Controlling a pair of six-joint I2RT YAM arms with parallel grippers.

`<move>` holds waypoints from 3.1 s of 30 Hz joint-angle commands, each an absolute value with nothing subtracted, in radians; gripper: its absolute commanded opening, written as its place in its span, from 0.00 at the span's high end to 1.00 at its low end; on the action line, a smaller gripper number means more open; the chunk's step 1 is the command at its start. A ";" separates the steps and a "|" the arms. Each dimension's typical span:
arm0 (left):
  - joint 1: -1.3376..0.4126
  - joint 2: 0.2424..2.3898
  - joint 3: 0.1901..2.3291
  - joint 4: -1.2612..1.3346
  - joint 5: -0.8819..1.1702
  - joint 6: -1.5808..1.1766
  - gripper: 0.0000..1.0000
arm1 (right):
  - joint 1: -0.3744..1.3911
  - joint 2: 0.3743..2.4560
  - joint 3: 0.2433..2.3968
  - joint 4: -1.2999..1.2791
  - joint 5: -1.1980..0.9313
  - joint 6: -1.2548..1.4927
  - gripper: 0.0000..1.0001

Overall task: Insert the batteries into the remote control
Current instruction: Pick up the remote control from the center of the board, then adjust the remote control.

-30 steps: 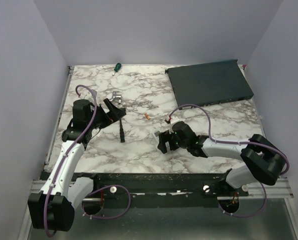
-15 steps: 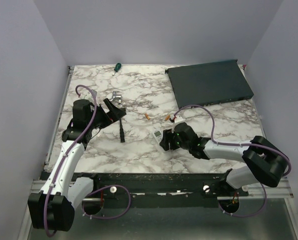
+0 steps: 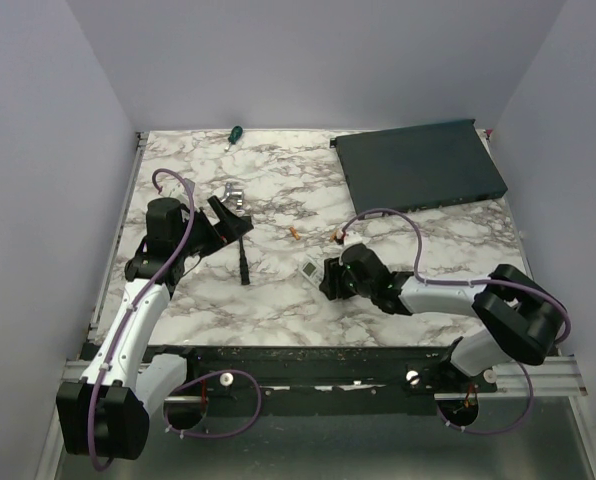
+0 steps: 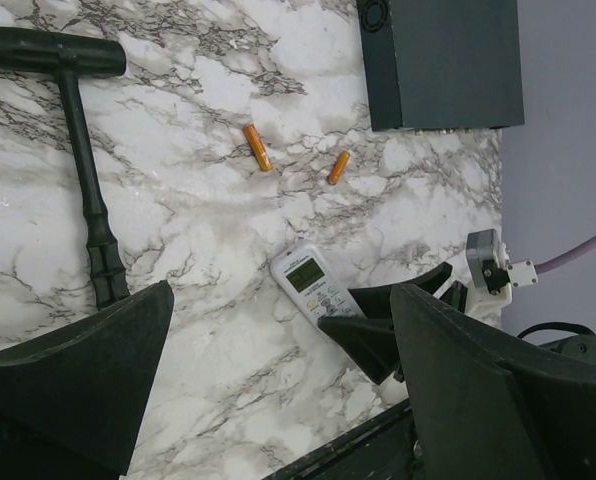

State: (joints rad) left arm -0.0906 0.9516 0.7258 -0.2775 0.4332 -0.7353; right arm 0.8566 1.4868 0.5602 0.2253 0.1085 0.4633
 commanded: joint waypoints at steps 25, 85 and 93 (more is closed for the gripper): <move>-0.083 0.965 0.712 -0.178 0.533 -0.855 0.09 | 0.876 1.407 0.665 0.107 0.110 0.312 0.84; -0.341 1.096 0.875 -0.209 0.550 -1.273 0.10 | 1.498 1.894 0.741 1.786 1.167 -1.709 0.99; -0.342 1.095 0.870 -0.207 0.561 -1.252 0.11 | 1.506 1.927 0.774 1.786 1.164 -1.739 0.99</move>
